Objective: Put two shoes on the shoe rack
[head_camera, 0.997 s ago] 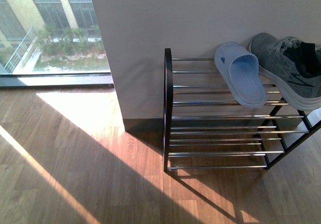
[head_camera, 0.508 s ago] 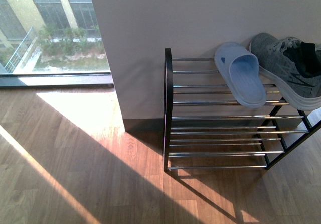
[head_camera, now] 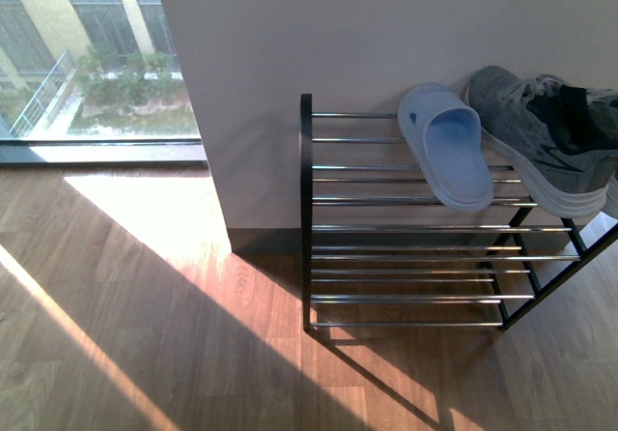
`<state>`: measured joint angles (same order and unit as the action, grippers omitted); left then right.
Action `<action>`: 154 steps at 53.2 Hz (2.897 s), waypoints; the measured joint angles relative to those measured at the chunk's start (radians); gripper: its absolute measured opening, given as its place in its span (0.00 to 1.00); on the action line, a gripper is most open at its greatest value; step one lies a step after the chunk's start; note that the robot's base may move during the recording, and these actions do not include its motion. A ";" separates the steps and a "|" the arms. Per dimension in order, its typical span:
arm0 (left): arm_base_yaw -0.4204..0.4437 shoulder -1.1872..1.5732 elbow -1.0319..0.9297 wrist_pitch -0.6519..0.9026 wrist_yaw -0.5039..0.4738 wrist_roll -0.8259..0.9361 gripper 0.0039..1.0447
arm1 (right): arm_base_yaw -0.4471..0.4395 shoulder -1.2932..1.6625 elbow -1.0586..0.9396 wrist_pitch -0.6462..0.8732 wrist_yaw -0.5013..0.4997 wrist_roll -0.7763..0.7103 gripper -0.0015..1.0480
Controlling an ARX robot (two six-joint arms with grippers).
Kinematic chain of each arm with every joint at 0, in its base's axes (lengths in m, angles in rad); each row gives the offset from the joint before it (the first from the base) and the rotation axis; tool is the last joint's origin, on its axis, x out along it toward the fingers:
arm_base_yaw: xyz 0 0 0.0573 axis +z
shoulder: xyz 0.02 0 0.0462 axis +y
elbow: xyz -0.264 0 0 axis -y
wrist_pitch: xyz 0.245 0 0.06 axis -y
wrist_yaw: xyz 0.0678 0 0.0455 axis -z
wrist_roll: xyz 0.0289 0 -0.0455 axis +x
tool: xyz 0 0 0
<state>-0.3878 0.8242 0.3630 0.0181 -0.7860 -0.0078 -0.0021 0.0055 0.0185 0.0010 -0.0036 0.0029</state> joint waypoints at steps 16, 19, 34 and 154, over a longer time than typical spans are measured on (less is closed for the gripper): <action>0.000 0.000 0.000 0.000 0.001 0.000 0.01 | 0.000 -0.001 0.000 -0.001 0.001 0.000 0.91; 0.000 0.001 0.000 0.000 0.002 0.000 0.01 | 0.000 -0.001 0.000 -0.001 0.001 0.000 0.91; -0.001 0.002 0.000 0.000 0.006 0.000 0.01 | 0.000 0.000 0.000 -0.002 0.006 0.000 0.91; 0.091 1.326 0.888 0.162 0.457 -0.014 0.91 | 0.001 -0.001 0.000 -0.002 0.004 0.000 0.91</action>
<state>-0.2966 2.1498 1.2514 0.1799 -0.3294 -0.0216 -0.0010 0.0048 0.0185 -0.0006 0.0006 0.0029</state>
